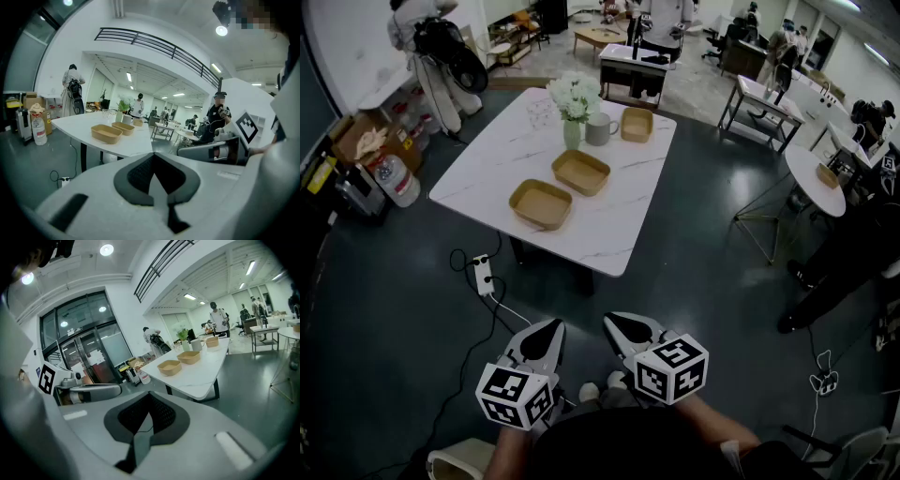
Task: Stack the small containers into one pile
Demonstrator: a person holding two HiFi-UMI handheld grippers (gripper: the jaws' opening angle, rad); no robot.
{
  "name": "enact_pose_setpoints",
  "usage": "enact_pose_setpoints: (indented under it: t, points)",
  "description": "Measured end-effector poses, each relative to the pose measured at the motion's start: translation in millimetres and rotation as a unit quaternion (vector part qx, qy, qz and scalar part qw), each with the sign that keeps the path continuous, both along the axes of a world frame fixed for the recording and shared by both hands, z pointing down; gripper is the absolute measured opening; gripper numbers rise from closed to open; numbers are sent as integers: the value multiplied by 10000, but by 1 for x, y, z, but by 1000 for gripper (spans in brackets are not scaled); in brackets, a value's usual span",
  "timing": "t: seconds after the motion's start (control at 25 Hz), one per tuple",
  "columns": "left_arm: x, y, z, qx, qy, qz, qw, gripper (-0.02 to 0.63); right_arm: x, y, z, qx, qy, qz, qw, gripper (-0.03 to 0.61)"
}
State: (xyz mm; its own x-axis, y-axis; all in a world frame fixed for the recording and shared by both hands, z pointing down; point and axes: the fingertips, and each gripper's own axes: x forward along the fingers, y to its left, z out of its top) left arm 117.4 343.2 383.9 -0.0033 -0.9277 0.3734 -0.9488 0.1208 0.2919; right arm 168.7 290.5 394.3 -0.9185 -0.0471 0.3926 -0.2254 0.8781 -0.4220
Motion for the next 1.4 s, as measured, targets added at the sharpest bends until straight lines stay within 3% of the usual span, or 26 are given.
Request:
enact_pose_setpoints:
  t: [0.32, 0.56, 0.96, 1.4]
  points:
    - [12, -13, 5, -39, 12, 9, 10000, -6, 10, -16, 2, -64, -33, 56, 10000, 0]
    - [15, -27, 0, 86, -32, -1, 10000, -6, 9, -21, -4, -107, -190, -170, 9996, 0]
    - [29, -46, 10, -26, -256, 45, 9997, -6, 15, -30, 6, -294, -181, -500, 9982, 1]
    - [4, -69, 13, -50, -307, 223, 9993, -6, 1, -54, 14, -332, -81, -296, 9990, 0]
